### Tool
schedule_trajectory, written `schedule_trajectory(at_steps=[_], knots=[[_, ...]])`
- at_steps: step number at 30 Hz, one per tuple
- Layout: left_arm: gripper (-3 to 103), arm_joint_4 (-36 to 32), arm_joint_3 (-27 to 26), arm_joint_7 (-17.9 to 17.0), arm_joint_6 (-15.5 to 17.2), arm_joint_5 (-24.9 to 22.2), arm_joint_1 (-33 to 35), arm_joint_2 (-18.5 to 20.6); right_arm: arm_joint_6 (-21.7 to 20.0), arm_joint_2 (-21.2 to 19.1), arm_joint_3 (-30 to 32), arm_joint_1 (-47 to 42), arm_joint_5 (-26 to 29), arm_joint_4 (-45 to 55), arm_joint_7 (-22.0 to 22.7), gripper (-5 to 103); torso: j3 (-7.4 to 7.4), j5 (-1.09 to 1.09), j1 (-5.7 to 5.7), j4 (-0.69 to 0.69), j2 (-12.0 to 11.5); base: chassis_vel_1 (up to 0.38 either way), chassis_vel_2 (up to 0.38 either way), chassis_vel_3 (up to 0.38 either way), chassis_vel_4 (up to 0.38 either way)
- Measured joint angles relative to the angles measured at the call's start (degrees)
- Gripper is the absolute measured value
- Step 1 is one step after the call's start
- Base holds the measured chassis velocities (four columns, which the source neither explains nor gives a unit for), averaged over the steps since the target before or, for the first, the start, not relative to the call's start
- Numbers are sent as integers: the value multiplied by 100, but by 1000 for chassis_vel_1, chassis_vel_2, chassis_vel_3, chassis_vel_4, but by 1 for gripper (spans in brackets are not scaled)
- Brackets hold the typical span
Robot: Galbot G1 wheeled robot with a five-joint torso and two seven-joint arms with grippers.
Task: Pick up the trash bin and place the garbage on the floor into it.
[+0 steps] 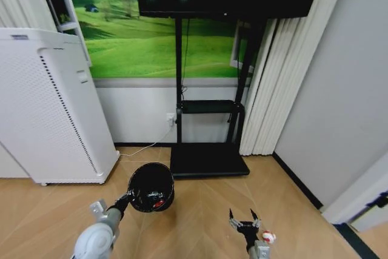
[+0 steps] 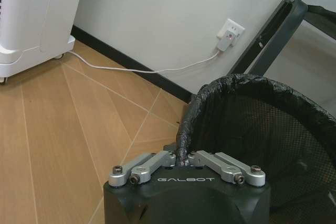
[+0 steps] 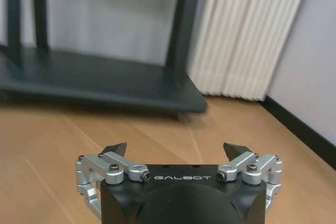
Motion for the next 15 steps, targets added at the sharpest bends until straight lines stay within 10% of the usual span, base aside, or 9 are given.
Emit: schedule_trajectory(at_steps=[15], knots=[[3, 23, -148, 64, -10, 16, 171, -109, -166, -250, 424, 546, 327, -1496, -196, 102, 0, -4, 0, 2, 0, 24, 23, -19, -14]])
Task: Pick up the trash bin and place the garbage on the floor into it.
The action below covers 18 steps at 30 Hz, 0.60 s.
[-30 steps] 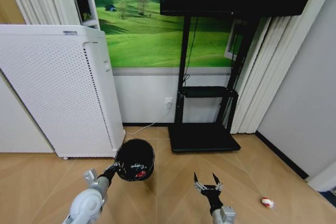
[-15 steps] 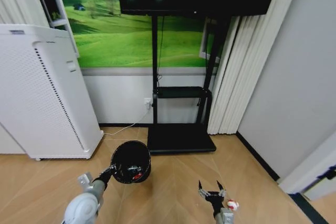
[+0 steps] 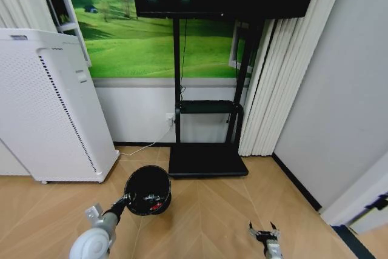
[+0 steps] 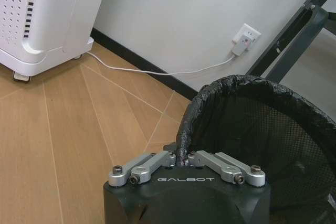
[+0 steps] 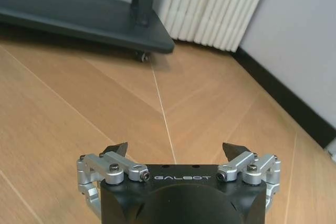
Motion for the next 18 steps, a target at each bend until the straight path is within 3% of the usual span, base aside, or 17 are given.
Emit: schedule_trajectory(at_steps=[14, 18], knots=[[3, -32, 44, -7, -6, 0, 14, -6, -59, 74, -192, 320, 271, -852, -44, 86, 0, 0, 0, 0, 0, 0, 0, 0, 0], [3, -76, 41, -20, -9, -38, 20, -2, -25, 80, -260, 488, 268, -1166, 46, 74, 0, 0, 0, 0, 0, 0, 0, 0, 0]])
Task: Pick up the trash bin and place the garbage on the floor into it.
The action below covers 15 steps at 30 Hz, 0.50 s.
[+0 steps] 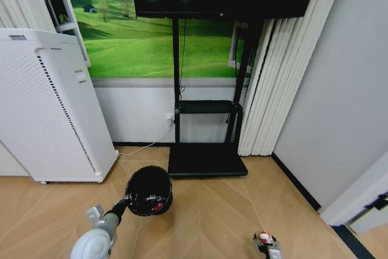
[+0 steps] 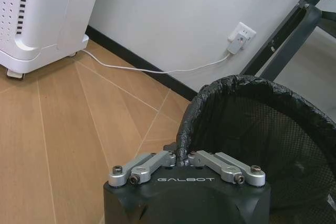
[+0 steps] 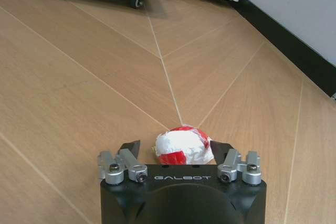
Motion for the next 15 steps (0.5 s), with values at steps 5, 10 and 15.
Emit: schedule_trajectory(at_steps=[5, 10, 15], knots=[[3, -2, -46, -2, -7, -28, -2, 37, 67, -2, -15, 69, -29, -168, 40, 58, 0, 0, 1, 0, 0, 0, 0, 0, 0], [3, 10, -32, -3, -9, -27, -10, 21, 110, 16, -10, 54, -22, -174, 53, 42, 0, 0, 1, 0, 0, 0, 0, 0, 0], [3, 43, 16, -4, -10, 1, -15, 5, 129, -6, 70, -135, 77, 265, 50, 27, 0, 0, 1, 0, 0, 0, 0, 0, 0]])
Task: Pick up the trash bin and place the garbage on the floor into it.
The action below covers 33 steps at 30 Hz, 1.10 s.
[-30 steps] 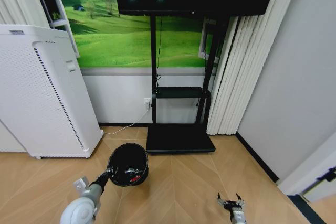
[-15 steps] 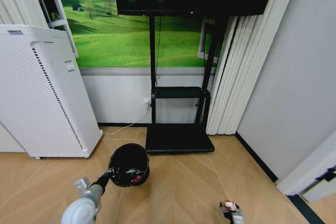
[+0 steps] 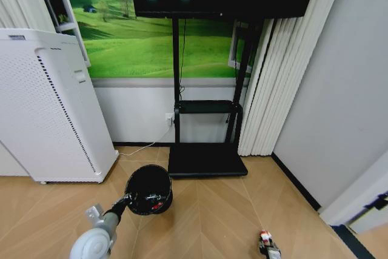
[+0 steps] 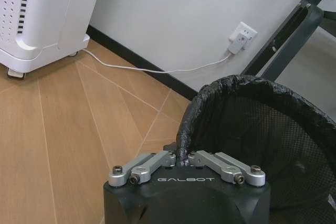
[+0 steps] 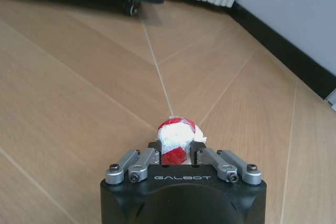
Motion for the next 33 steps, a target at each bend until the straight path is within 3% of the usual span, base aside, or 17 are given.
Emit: schedule_trajectory(at_steps=[3, 8, 11, 14, 16, 18, 20, 21, 22, 24, 27, 29, 33], knots=[[3, 9, 17, 0, 0, 12, 2, 0, 41, -28, 88, -154, 59, 408, -69, 24, 0, 0, 0, 0, 0, 0, 0, 0, 0], [3, 126, 188, 7, -9, 144, -34, 47, 245, -148, 241, -769, 726, 2061, -220, 24, 0, 1, 0, -1, 0, 0, 0, 0, 0], [3, 287, 445, 8, -13, 181, -211, 153, 302, -400, 221, -1126, 1067, 3389, -690, 24, 0, -3, 0, 0, 0, 0, 0, 0, 0], [3, 362, 543, 21, -10, 196, -307, 207, 322, -488, 166, -1186, 1122, 3724, -835, 24, 0, -2, 0, 0, 0, 0, 0, 0, 0], [3, 516, 749, 256, 224, 128, -541, 418, 428, -670, -91, -1263, 1217, 4490, -1285, 24, 0, -1, 0, 0, 0, 0, 0, 0, 0], [3, 532, 777, 308, 274, 109, -570, 458, 461, -688, -145, -1259, 1217, 4587, -1371, 24, 0, -1, 0, 0, 0, 0, 0, 0, 0], [3, 631, 941, 758, 574, 52, -736, 753, 584, -806, -392, -1259, 1213, 4913, -1856, 24, 0, -2, 0, 0, 0, 0, 0, 0, 0], [3, 678, 996, 1150, 720, 63, -796, 949, 675, -952, -579, -1267, 1211, 5061, -2250, 24, 0, -1, 0, -2, 0, 0, 0, 0, 0], [3, 678, 996, 1150, 720, 63, -796, 949, 675, -952, -579, -1267, 1211, 5061, -2250, 24, 0, -1, 0, -2, 0, 0, 0, 0, 0], [3, 728, 1009, 1751, 847, 128, -806, 1170, 879, -1247, -891, -1216, 1188, 5137, -2883, 24, 0, -1, 0, 0, 0, 0, 0, 0, 0], [3, 764, 1035, 1928, 868, 152, -841, 1222, 957, -1317, -967, -1195, 1146, 5135, -3068, 24, 0, 0, 0, 3, 0, 0, 0, 0, 0], [3, 889, 1251, 2236, 891, 185, -1089, 1283, 1125, -1410, -1081, -1174, 1016, 5049, -3480, 24, 0, 0, 0, 2, 0, 0, 0, 0, 0], [3, 989, 1546, 2379, 1020, 204, -1384, 1283, 1256, -1412, -1140, -1124, 902, 4924, -3772, 24, 0, 0, 0, -2, 0, 0, 0, 0, 0]])
